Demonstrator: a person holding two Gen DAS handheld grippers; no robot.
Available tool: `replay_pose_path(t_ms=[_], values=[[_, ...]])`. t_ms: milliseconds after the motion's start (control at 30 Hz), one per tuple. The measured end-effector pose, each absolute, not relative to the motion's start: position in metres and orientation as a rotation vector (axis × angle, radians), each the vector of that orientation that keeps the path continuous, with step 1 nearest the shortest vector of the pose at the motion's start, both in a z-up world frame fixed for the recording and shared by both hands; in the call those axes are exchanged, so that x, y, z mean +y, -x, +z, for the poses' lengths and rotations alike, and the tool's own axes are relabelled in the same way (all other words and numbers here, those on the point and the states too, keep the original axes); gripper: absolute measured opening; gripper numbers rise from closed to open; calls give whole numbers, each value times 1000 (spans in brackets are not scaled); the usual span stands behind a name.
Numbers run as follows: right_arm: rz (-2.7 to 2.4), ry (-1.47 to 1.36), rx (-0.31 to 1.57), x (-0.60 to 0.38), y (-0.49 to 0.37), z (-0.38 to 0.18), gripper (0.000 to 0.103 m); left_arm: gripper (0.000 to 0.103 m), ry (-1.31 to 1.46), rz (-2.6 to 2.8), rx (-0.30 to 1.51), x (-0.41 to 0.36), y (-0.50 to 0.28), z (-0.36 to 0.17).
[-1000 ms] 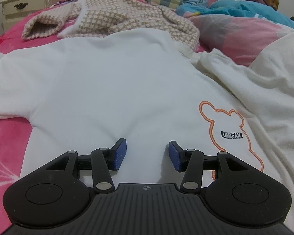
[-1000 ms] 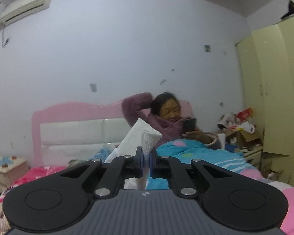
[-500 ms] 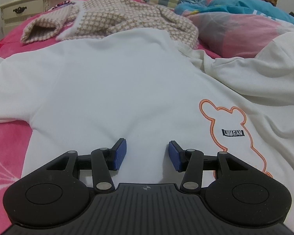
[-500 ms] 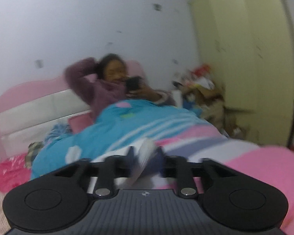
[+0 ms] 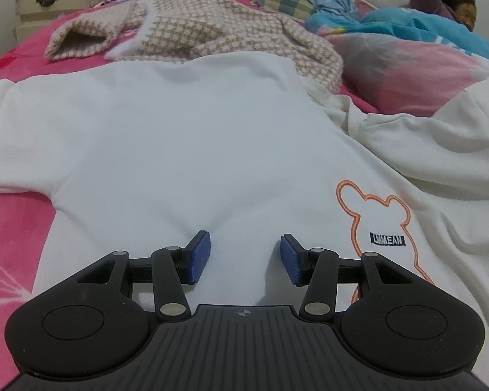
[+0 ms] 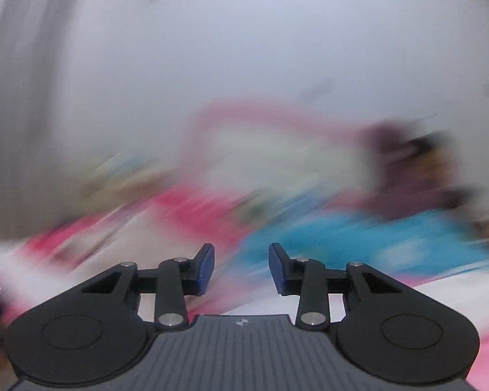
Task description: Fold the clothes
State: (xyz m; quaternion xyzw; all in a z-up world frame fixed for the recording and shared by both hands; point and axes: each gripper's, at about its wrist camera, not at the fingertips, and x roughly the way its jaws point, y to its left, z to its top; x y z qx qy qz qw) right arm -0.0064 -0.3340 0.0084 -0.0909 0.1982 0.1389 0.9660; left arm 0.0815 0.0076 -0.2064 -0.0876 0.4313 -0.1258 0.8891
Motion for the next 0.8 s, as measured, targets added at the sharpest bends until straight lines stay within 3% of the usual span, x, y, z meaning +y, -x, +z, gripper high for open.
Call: replay_pose_path(t_ms=[67, 100, 133, 300, 600, 800], values=[[395, 206, 576, -292, -23, -47, 37, 48, 168, -261, 889, 6, -80, -207], [425, 239, 660, -274, -40, -78, 24, 48, 158, -262, 885, 6, -79, -207], [436, 271, 731, -260, -56, -107, 17, 48, 146, -265, 880, 5, -79, -207], [327, 302, 947, -253, -130, -195, 16, 48, 121, -289, 866, 6, -76, -209], [72, 140, 724, -315, -167, -166, 14, 48, 126, -329, 858, 11, -76, -212], [198, 235, 757, -288, -154, -174, 16, 48, 127, -335, 858, 11, -77, -213]])
